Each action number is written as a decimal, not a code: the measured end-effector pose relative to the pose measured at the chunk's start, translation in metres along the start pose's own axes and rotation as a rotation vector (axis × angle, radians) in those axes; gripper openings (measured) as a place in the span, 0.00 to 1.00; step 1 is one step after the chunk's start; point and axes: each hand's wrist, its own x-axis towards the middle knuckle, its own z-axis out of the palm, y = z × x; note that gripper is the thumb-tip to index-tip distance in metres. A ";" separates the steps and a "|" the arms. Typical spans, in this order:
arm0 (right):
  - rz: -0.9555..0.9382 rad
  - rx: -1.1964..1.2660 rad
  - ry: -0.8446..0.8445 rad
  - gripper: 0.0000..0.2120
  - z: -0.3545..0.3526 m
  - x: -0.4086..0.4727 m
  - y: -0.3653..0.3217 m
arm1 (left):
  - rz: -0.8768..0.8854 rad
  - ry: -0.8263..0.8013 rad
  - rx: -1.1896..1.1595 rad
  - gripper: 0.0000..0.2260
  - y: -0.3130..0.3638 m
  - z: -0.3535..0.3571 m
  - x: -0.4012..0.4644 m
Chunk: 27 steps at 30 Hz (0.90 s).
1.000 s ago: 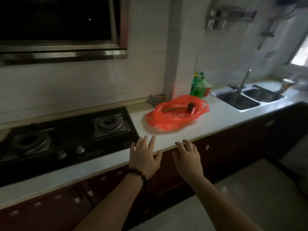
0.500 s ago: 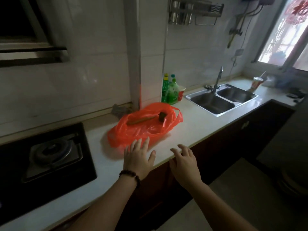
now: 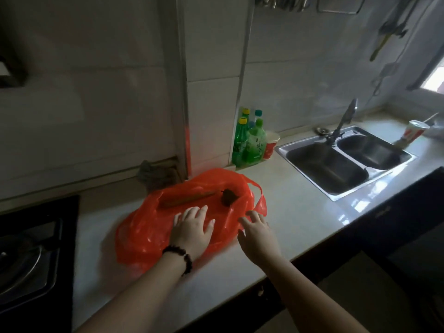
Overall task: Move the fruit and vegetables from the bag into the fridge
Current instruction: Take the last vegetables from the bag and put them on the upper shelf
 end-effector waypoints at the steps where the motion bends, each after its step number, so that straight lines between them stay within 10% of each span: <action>1: -0.016 0.005 0.011 0.16 0.003 0.013 0.002 | -0.014 0.002 0.007 0.23 -0.003 0.003 0.007; 14: -0.449 -0.125 -0.113 0.12 0.036 0.159 0.020 | -0.232 0.051 0.055 0.20 -0.006 0.041 0.072; 27: -0.278 -0.038 -0.254 0.23 0.049 0.219 0.091 | -0.178 0.062 0.042 0.22 0.020 0.071 0.125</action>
